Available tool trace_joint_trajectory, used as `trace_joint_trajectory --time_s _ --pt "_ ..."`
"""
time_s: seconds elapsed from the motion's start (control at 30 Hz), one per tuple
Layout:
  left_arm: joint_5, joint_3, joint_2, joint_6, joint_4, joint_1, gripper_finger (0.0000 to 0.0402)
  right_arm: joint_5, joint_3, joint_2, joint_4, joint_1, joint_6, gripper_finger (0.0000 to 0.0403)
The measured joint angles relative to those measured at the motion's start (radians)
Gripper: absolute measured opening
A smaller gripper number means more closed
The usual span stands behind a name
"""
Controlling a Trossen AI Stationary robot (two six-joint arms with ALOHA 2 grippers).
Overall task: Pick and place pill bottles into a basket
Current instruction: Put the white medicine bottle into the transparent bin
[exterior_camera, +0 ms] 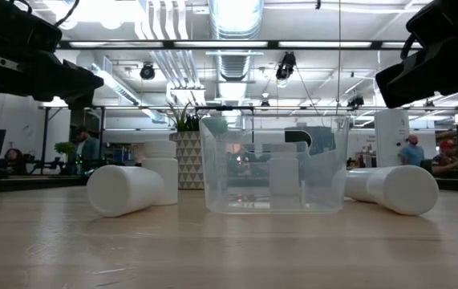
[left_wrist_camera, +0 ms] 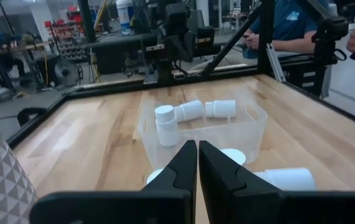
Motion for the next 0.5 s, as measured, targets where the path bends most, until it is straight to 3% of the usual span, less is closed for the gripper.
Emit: trace_joint_trajectory --time_s 0.23,0.5 --pt "0.000 0.000 0.002 0.001 0.008 0.000 0.0000 0.000 -0.005 -0.088 -0.070 0.000 -0.044 0.0009" --pt "0.000 0.049 0.052 -0.138 -0.028 -0.001 0.0018 0.008 -0.009 -0.125 -0.131 0.000 0.009 0.0008"
